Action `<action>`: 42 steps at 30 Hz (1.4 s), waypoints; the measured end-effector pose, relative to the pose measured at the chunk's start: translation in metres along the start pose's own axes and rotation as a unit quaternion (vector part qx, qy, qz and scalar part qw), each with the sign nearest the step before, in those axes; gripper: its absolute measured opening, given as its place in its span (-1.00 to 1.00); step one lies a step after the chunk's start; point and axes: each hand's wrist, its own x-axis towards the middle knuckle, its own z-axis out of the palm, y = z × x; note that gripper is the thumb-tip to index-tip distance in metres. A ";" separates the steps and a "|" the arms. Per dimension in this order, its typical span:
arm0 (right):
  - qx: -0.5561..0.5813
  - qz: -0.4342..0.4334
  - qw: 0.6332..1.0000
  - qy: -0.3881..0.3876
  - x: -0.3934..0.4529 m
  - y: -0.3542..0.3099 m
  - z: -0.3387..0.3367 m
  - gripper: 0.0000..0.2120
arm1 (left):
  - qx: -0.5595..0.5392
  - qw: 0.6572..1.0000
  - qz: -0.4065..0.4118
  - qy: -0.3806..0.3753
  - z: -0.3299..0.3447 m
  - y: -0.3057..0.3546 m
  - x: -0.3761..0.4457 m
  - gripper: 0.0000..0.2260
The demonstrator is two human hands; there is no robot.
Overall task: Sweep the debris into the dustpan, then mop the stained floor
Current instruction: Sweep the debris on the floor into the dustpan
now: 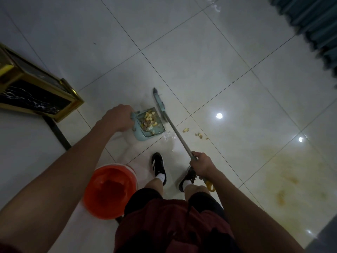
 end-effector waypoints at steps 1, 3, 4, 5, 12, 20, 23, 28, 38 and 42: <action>-0.004 0.001 1.000 0.009 -0.002 0.004 -0.004 -0.48 | 0.000 1.000 0.004 -0.001 0.002 0.003 -0.004 -0.86; -0.012 0.011 1.000 0.026 -0.006 0.014 -0.012 -0.49 | 0.001 1.000 0.010 0.000 0.007 0.010 -0.011 -0.90; -0.013 0.019 0.999 0.035 -0.007 0.020 -0.016 -0.49 | 0.004 1.000 0.012 -0.002 0.011 0.015 -0.015 -0.87; -0.012 0.029 0.999 0.043 -0.009 0.027 -0.020 -0.50 | 0.009 1.000 0.015 -0.003 0.014 0.020 -0.019 -0.85; -0.015 0.099 0.992 0.077 -0.027 0.099 -0.053 -0.57 | 0.056 0.998 0.027 -0.009 0.044 0.058 -0.042 -0.73; 0.008 0.155 0.984 0.092 -0.042 0.187 -0.056 -0.62 | 0.058 0.998 0.009 0.025 0.082 0.075 -0.058 -0.82; 0.014 0.148 0.987 0.066 -0.043 0.194 -0.049 -0.62 | 0.063 0.998 0.012 0.026 0.089 0.075 -0.062 -0.81; 0.018 0.116 0.993 0.015 -0.043 0.179 -0.021 -0.55 | 0.068 0.997 0.008 0.031 0.099 0.077 -0.068 -0.82; 0.034 0.040 0.996 -0.069 -0.046 0.124 0.045 -0.69 | 0.049 0.998 -0.015 0.043 0.107 0.055 -0.082 -0.77; 0.053 0.040 0.992 -0.104 -0.050 0.103 0.060 -0.48 | 0.039 0.998 -0.021 0.048 0.108 0.041 -0.088 -0.79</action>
